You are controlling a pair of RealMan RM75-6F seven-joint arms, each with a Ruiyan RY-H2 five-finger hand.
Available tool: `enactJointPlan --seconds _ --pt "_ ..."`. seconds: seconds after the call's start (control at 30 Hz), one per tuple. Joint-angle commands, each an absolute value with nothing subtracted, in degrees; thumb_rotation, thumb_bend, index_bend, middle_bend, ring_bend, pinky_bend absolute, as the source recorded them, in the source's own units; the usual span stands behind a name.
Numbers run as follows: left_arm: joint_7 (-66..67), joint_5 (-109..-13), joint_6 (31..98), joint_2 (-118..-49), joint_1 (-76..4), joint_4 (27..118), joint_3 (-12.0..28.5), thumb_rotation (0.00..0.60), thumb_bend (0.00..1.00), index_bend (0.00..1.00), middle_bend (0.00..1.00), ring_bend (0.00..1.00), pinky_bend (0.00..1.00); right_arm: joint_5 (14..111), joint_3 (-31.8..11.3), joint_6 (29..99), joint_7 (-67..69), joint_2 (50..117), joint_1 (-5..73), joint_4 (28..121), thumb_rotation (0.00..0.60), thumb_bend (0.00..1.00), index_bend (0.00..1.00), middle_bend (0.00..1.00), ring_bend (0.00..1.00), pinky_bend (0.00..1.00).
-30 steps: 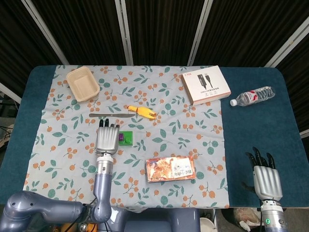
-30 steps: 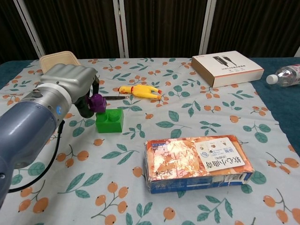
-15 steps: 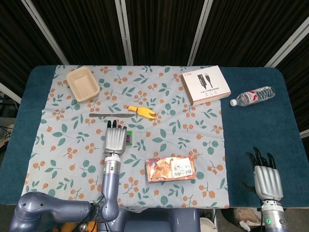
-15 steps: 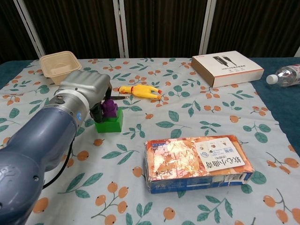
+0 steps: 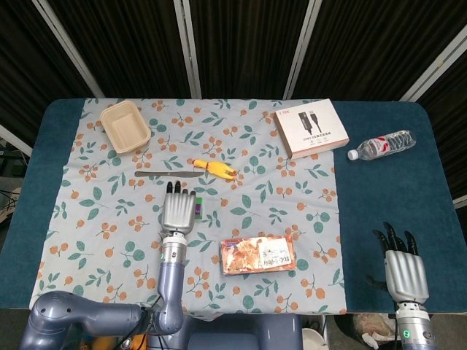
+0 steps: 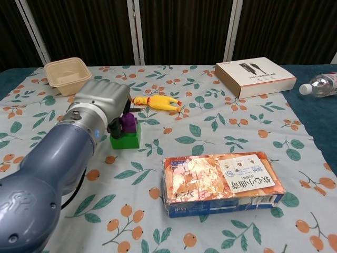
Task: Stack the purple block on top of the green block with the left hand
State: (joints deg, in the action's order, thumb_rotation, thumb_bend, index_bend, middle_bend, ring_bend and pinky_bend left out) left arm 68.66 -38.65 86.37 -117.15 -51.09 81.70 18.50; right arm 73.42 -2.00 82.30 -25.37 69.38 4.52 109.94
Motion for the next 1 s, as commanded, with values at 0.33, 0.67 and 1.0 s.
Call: enactJointPlan --seconds 0.33,0.67,1.0 --pt "67.75 -39.75 85.59 -117.55 -49.56 79.03 18.08 0.600 0.34 0.45 0.42 0.17 0.17 73.08 -1.94 81.81 -25.34 69.35 4.65 109.84 0.600 0.15 0.18 0.08 0.22 0.00" --pt "66.88 -39.92 83.75 -117.91 -48.70 76.56 18.14 0.600 0.34 0.45 0.41 0.16 0.17 72.35 -2.12 81.45 -25.74 69.54 4.91 109.70 0.600 0.15 0.18 0.08 0.22 0.00" --pt "65.19 -39.57 82.64 -117.42 -46.40 74.09 18.00 0.600 0.34 0.45 0.41 0.16 0.17 71.80 -2.23 81.22 -26.30 69.78 5.19 109.56 0.600 0.15 0.18 0.08 0.22 0.00"
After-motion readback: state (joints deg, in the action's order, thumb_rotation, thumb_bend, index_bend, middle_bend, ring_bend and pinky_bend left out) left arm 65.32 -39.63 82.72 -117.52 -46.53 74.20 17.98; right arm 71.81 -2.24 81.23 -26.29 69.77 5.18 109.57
